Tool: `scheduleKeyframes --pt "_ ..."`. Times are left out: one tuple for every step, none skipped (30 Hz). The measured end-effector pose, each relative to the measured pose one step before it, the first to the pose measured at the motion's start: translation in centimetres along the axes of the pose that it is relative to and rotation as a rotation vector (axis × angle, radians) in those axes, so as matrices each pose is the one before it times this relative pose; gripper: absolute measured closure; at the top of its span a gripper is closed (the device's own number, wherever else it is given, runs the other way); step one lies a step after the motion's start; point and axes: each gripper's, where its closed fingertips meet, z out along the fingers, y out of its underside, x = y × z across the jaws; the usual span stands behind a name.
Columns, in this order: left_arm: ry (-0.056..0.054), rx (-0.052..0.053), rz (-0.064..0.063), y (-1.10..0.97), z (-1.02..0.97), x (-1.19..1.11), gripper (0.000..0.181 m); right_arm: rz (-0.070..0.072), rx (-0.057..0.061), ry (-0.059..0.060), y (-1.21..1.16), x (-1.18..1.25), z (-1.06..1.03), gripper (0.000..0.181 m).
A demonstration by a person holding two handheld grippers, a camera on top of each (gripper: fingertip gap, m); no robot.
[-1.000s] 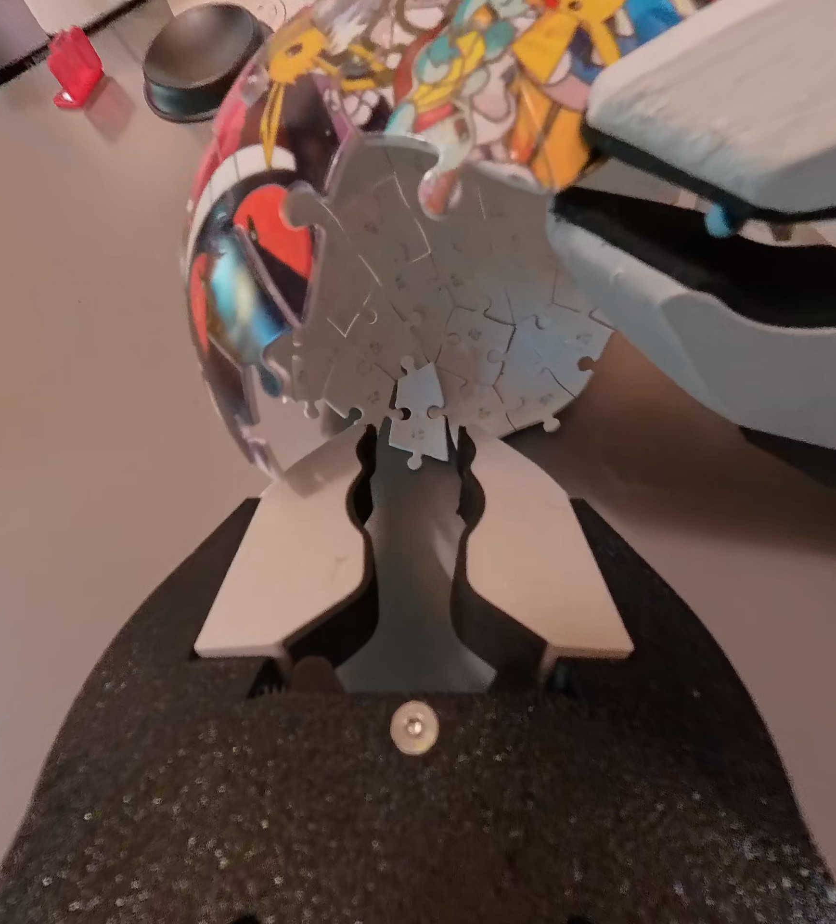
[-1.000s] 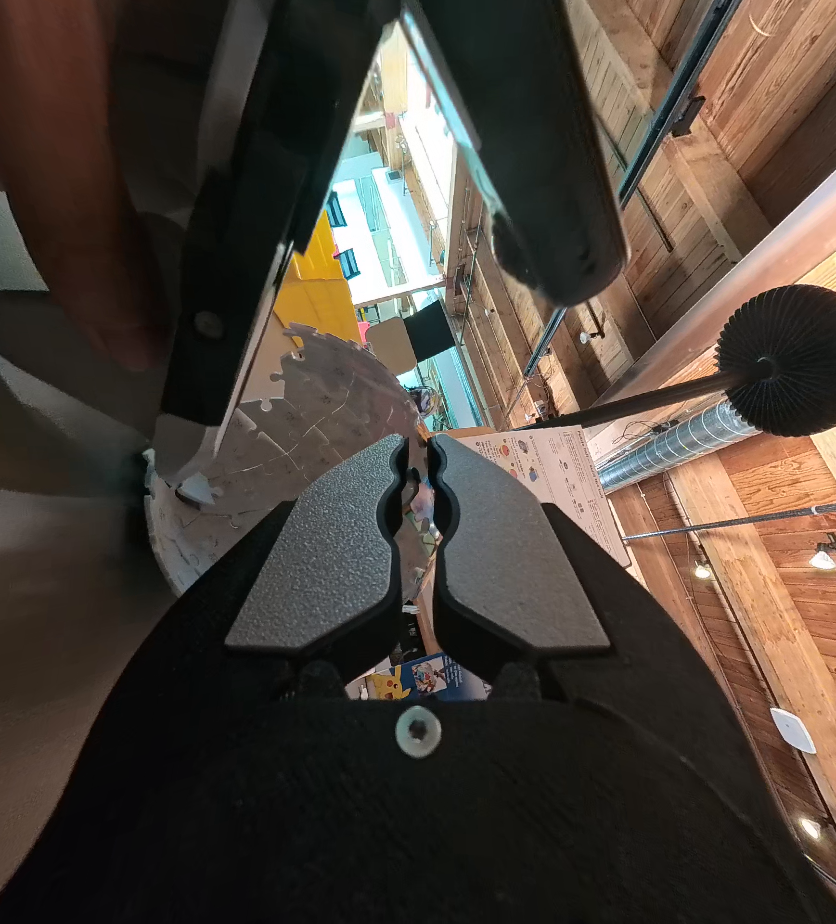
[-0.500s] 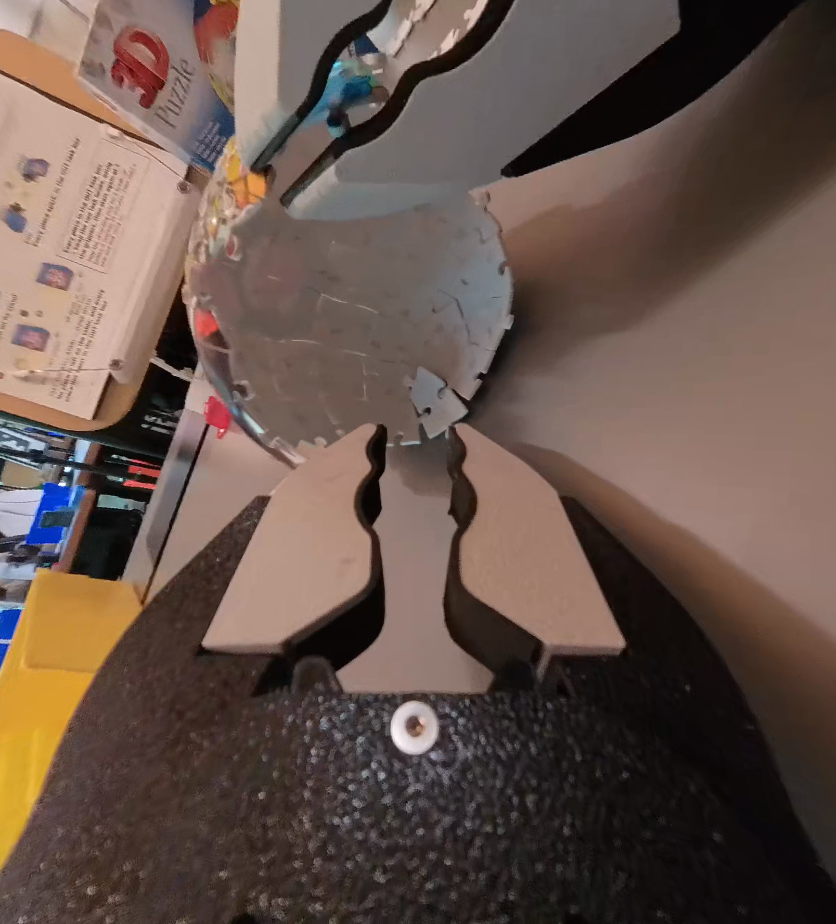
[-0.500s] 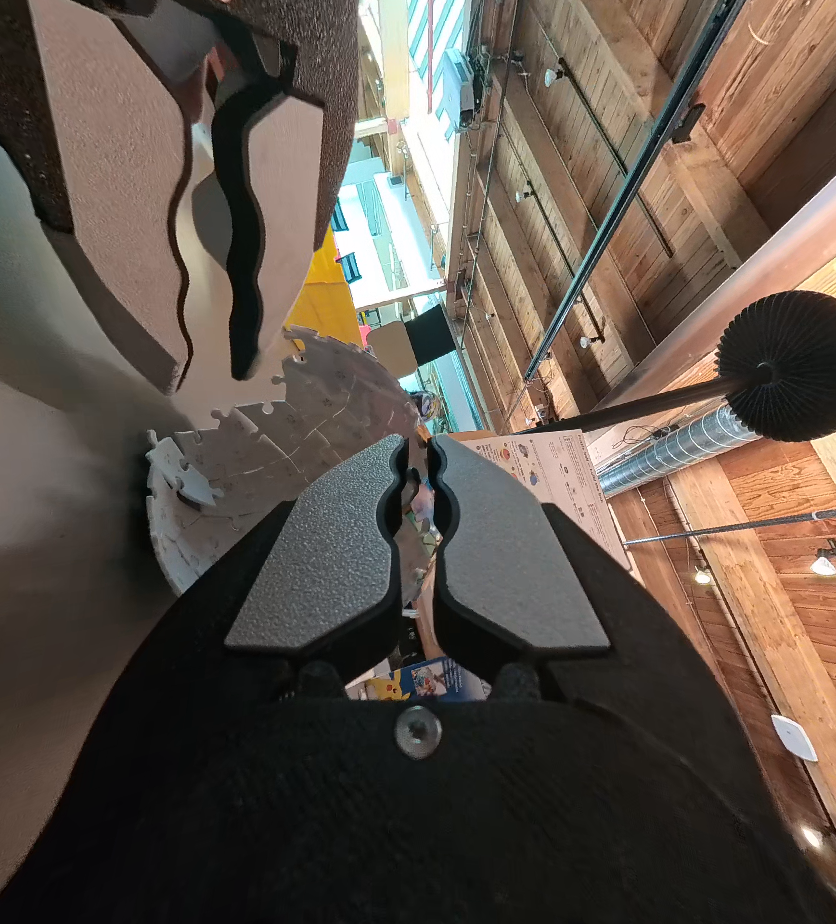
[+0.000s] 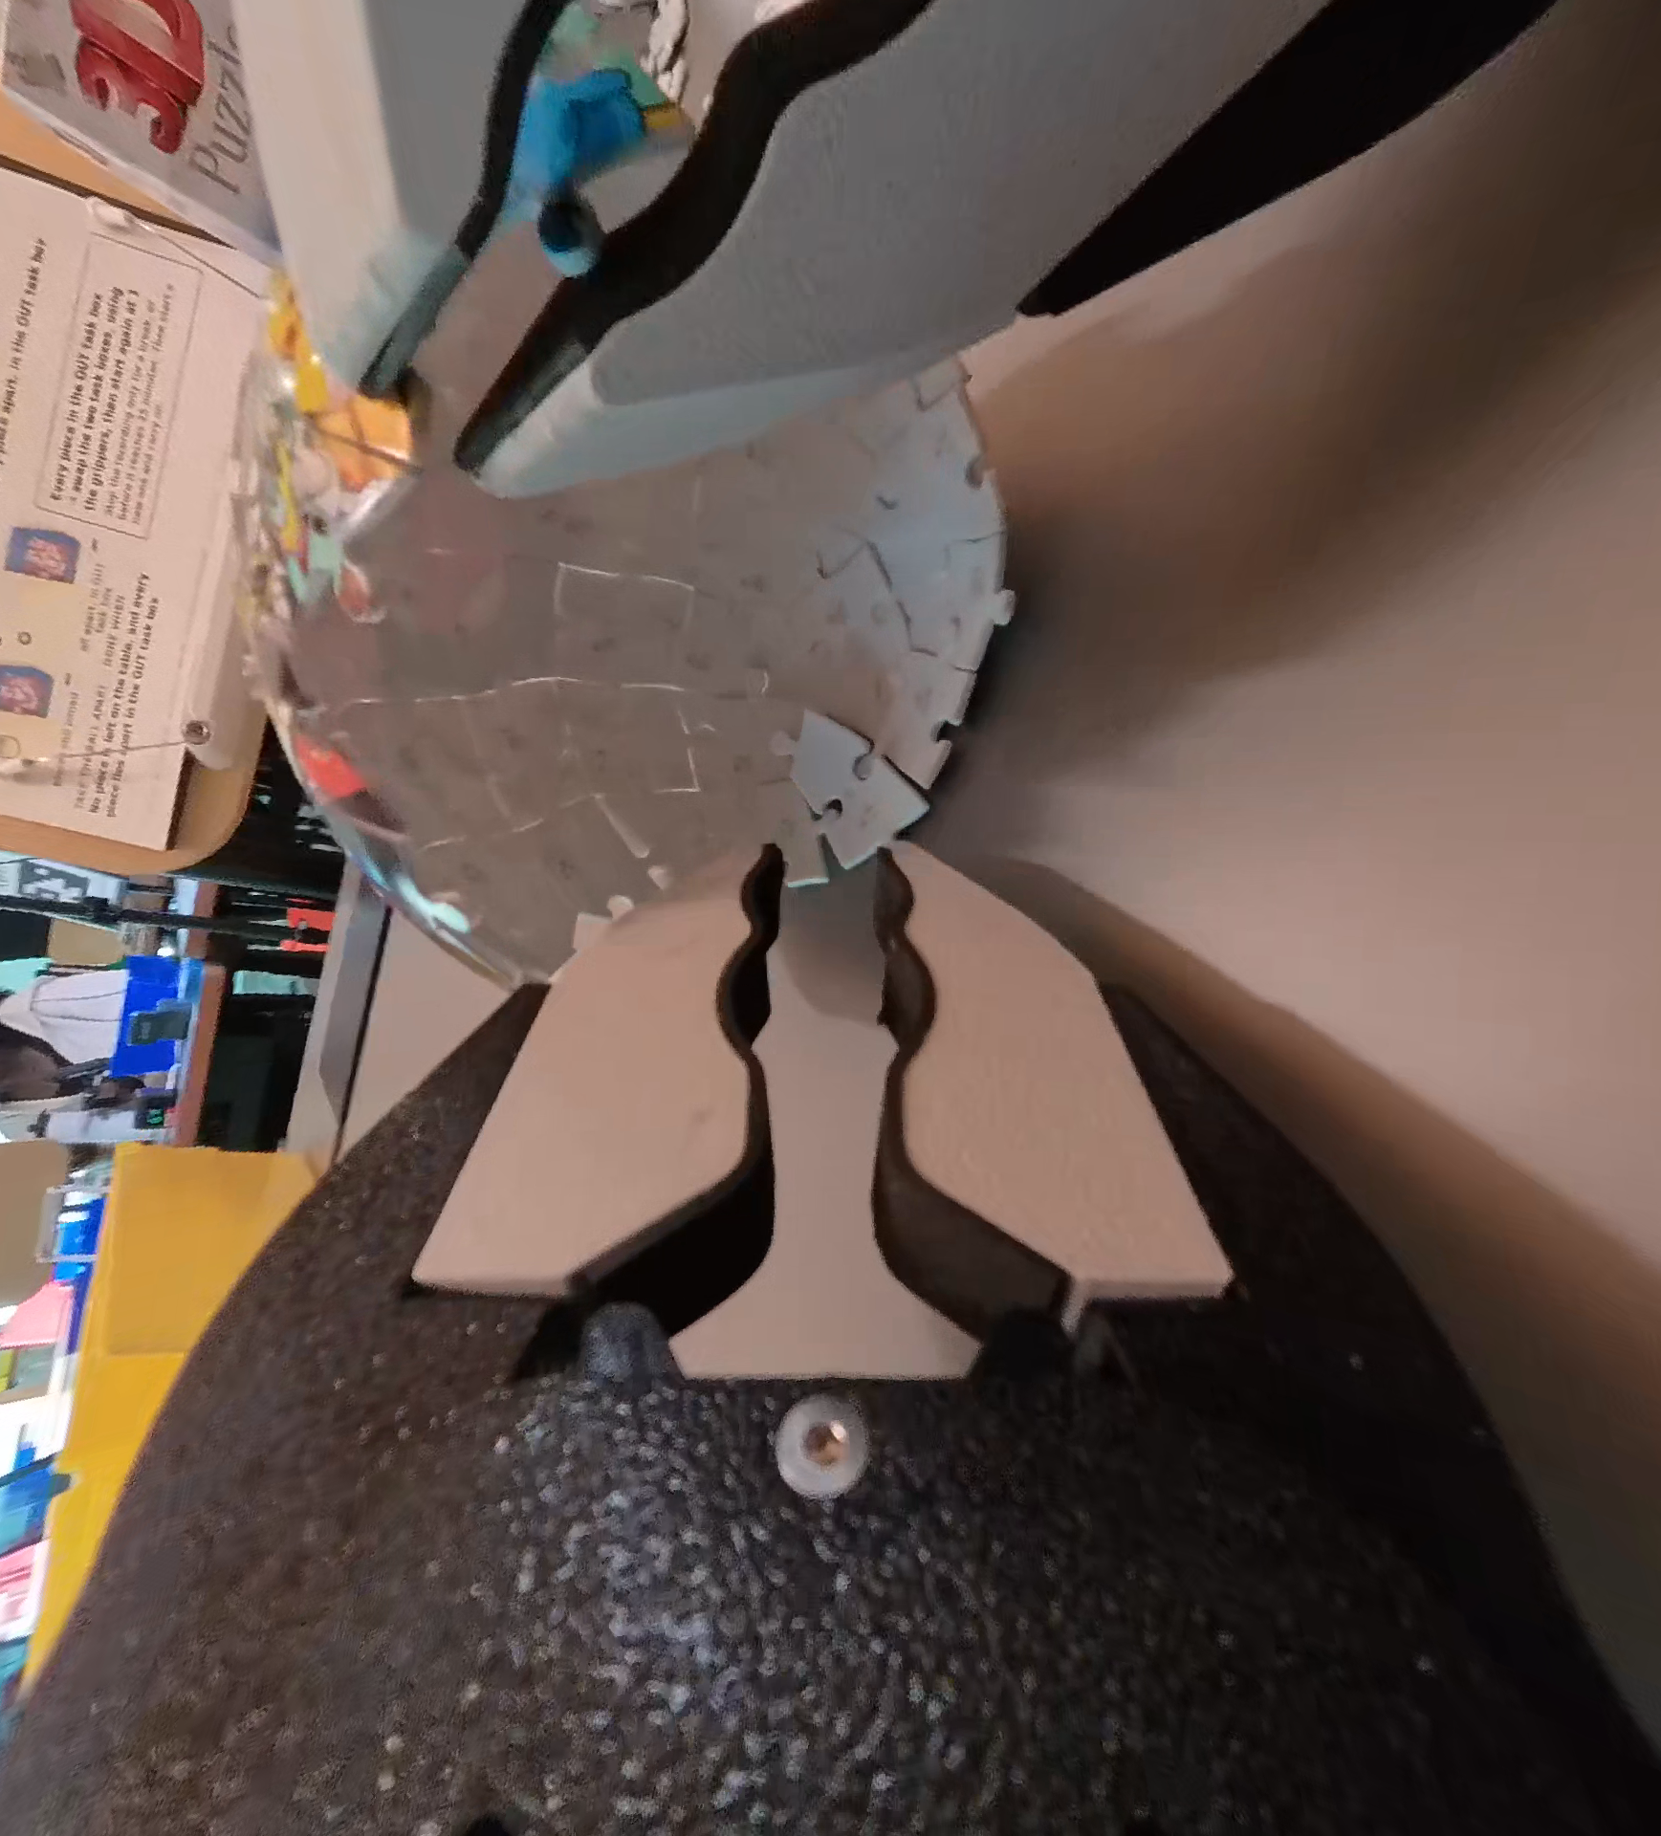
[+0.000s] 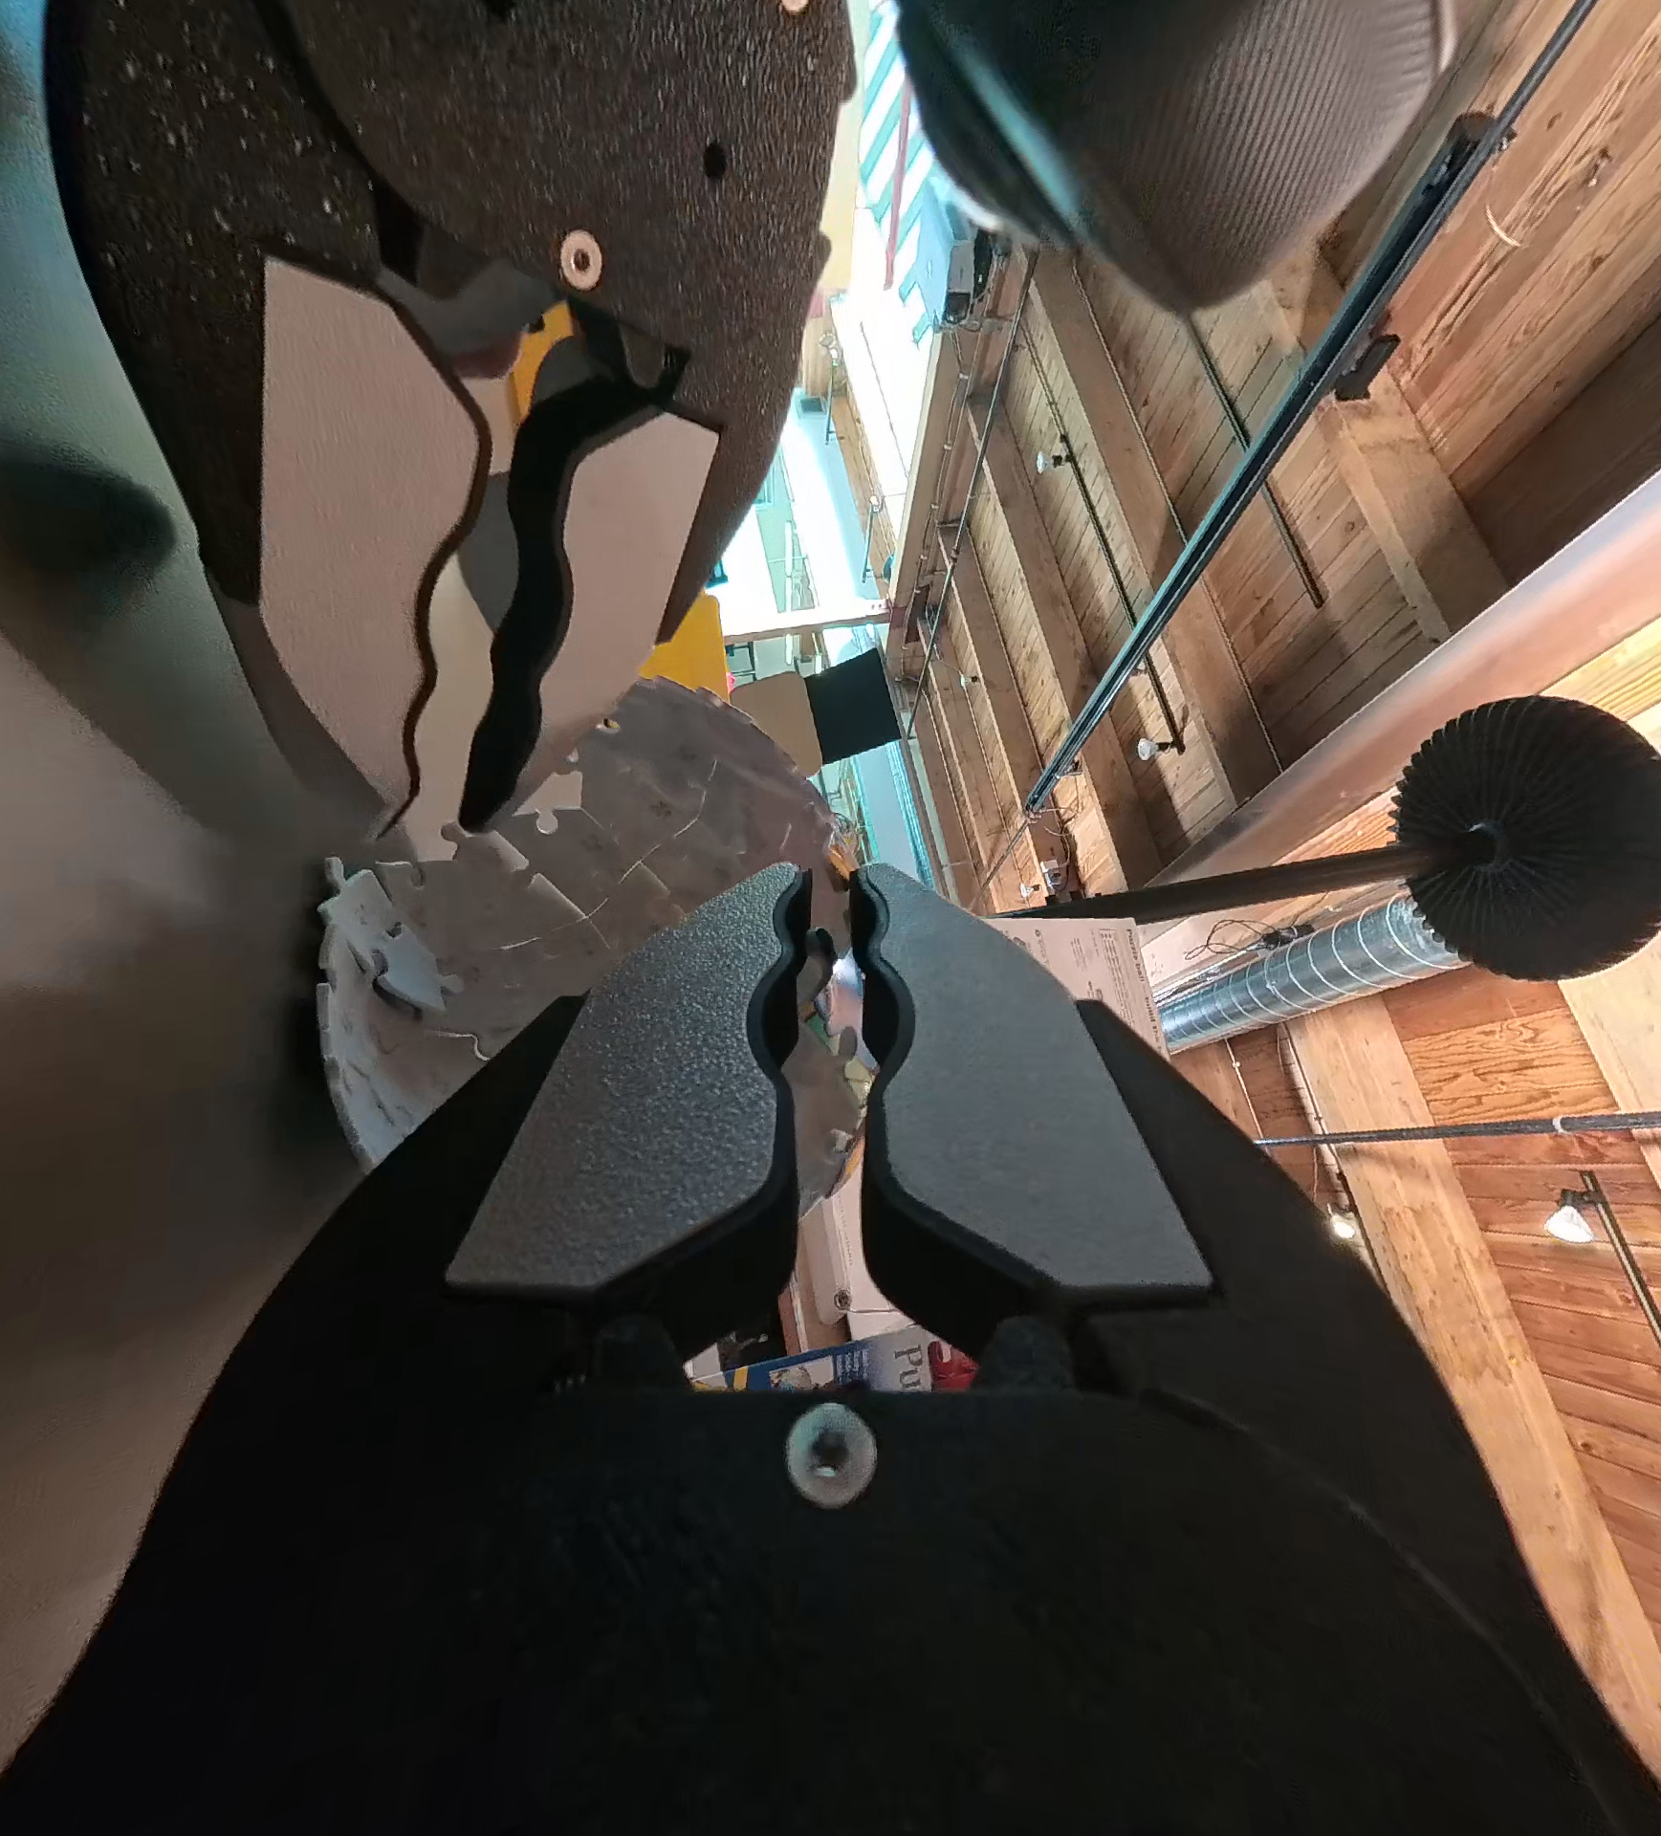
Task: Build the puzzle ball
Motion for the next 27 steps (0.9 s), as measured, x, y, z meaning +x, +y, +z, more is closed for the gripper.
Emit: scheduleKeyframes --pt "-0.0088 -0.0094 0.0144 0.065 0.195 -0.093 0.163 0.0007 -0.0011 -0.0026 0.011 -0.064 0.019 0.174" --pt "-0.0072 -0.0103 0.0042 0.068 0.227 -0.046 0.163 -0.0027 -0.0015 -0.0012 0.025 -0.032 0.019 0.174" --pt "-0.0061 -0.0128 -0.0127 0.019 0.218 -0.027 0.164 0.0002 0.0005 -0.0005 -0.007 -0.008 0.004 0.174" --pt "-0.0027 -0.0118 -0.0229 -0.103 0.127 0.033 0.164 0.0021 0.0017 -0.0010 -0.036 -0.016 -0.004 0.174" --pt "0.0012 -0.0064 -0.0186 -0.212 0.034 0.098 0.164 0.0009 0.0029 -0.0013 -0.054 -0.019 -0.011 0.174" --pt "-0.0012 -0.0003 -0.0034 -0.236 -0.003 0.061 0.164 -0.0010 0.0020 -0.0010 -0.050 -0.026 -0.004 0.174" --pt "-0.0085 0.0014 0.0173 -0.205 -0.014 -0.051 0.165 -0.0011 -0.0003 0.0002 -0.005 -0.013 0.012 0.174" --pt "-0.0152 0.0013 0.0328 -0.156 -0.023 -0.149 0.165 0.0022 -0.0026 0.0010 0.047 0.032 0.020 0.174" --pt "-0.0256 0.0009 0.0346 -0.122 -0.015 -0.326 0.165 0.0057 -0.0019 0.0010 0.069 0.023 0.011 0.174" --pt "-0.0294 -0.0044 0.0274 -0.057 -0.051 -0.412 0.166 0.0057 0.0009 0.0015 0.027 0.046 -0.002 0.174" --pt "-0.0176 -0.0061 0.0132 -0.018 -0.092 -0.251 0.169 0.0010 -0.0019 0.0033 0.044 0.067 -0.007 0.174" --pt "-0.0094 0.0017 -0.0062 -0.069 -0.144 -0.100 0.169 -0.0008 -0.0031 0.0013 0.057 0.018 0.010 0.174" --pt "-0.0023 0.0089 -0.0177 -0.079 -0.174 0.035 0.169 -0.0003 0.0011 -0.0009 -0.013 -0.019 0.006 0.174" --pt "0.0060 0.0038 -0.0218 0.107 -0.154 0.166 0.169 -0.0007 0.0027 -0.0007 -0.068 -0.024 -0.004 0.174" --pt "0.0125 -0.0060 -0.0245 0.321 -0.108 0.222 0.168 -0.0011 0.0005 -0.0015 -0.041 -0.040 0.024 0.174" --pt "0.0110 -0.0073 -0.0393 0.369 -0.102 0.147 0.168 -0.0028 -0.0006 -0.0005 -0.026 -0.025 0.015 0.174" --pt "0.0187 -0.0087 -0.0653 0.336 -0.117 0.178 0.168 -0.0027 0.0010 0.0004 -0.051 -0.002 0.014 0.174" --pt "0.0368 -0.0135 -0.0855 0.248 -0.163 0.371 0.167 0.0013 0.0013 -0.0009 -0.044 -0.015 0.018 0.174" --pt "0.0441 -0.0158 -0.0900 0.109 -0.211 0.474 0.167 0.0025 -0.0009 -0.0009 -0.013 -0.029 0.038 0.174" --pt "0.0381 -0.0165 -0.0841 0.028 -0.218 0.411 0.164 -0.0002 -0.0012 0.0010 -0.013 0.006 0.021 0.174" --pt "0.0338 -0.0158 -0.0867 -0.029 -0.212 0.374 0.158 0.0007 -0.0009 0.0003 -0.027 0.010 0.022 0.174" --pt "0.0280 -0.0113 -0.1079 -0.122 -0.226 0.300 0.157 0.0044 0.0001 -0.0005 -0.013 -0.013 0.023 0.174" --pt "0.0371 0.0021 -0.1234 -0.299 -0.232 0.380 0.157 0.0045 0.0001 0.0002 -0.005 0.010 0.008 0.174" --pt "0.0435 0.0075 -0.1281 -0.330 -0.217 0.393 0.157 0.0061 -0.0008 0.0005 0.012 0.032 0.012 0.174" --pt "0.0336 0.0066 -0.1254 -0.300 -0.161 0.152 0.157 0.0102 -0.0002 -0.0001 0.033 0.021 0.004 0.174" --pt "0.0233 0.0123 -0.1225 -0.313 -0.115 -0.077 0.157 0.0081 -0.0004 0.0007 0.026 0.046 -0.003 0.174" --pt "0.0195 0.0229 -0.1183 -0.382 -0.057 -0.161 0.157 0.0012 -0.0005 0.0017 0.008 0.045 -0.007 0.174"
